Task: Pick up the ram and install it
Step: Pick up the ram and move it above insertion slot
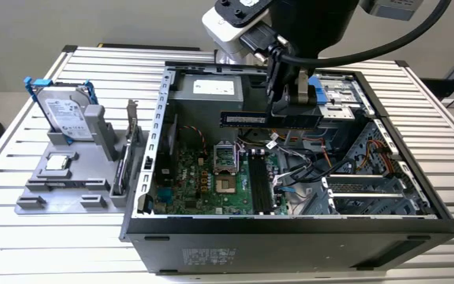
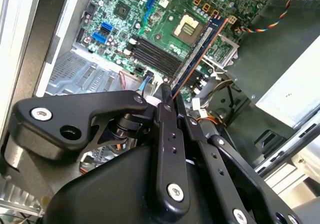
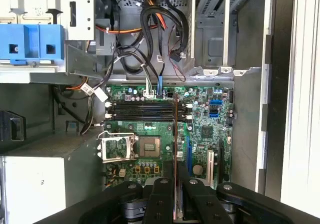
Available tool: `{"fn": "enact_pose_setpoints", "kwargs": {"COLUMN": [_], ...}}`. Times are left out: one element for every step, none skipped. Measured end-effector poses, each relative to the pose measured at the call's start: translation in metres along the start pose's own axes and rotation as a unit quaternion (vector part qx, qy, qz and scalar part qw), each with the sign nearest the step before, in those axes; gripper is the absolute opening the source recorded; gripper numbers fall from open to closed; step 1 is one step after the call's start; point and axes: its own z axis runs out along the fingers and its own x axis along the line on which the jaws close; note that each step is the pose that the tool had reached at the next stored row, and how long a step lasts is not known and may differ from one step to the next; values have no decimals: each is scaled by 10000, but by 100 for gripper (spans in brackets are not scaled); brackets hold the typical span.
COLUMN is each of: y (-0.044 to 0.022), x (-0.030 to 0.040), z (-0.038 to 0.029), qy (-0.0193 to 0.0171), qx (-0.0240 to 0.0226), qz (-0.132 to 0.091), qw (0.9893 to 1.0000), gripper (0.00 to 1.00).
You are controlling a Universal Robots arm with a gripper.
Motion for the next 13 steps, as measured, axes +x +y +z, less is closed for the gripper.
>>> {"fn": "enact_pose_setpoints", "kwargs": {"y": [1, 3, 4, 6, 11, 15, 18, 23, 28, 34, 40, 46, 51], "x": [0, 0, 0, 0, 0, 0, 0, 0, 1, 2, 3, 4, 6], "z": [0, 0, 0, 0, 0, -1, -1, 0, -1, -1, -1, -1, -1], "qy": [1, 2, 2, 2, 3, 3, 3, 3, 3, 3, 3, 3, 3], "qx": [0, -1, -1, -1, -2, -2, -2, -2, -2, -2, -1, -2, -2], "qz": [57, 111, 164, 214, 256, 270, 271, 272, 272, 272, 272, 272, 272], "qw": [10000, 9999, 9999, 9998, 9997, 9996, 9996, 9996, 9996, 9996, 9996, 9996, 9996], "gripper": [0, 0, 0, 0, 0, 0, 0, 0, 0, 0, 0, 0, 0]}}
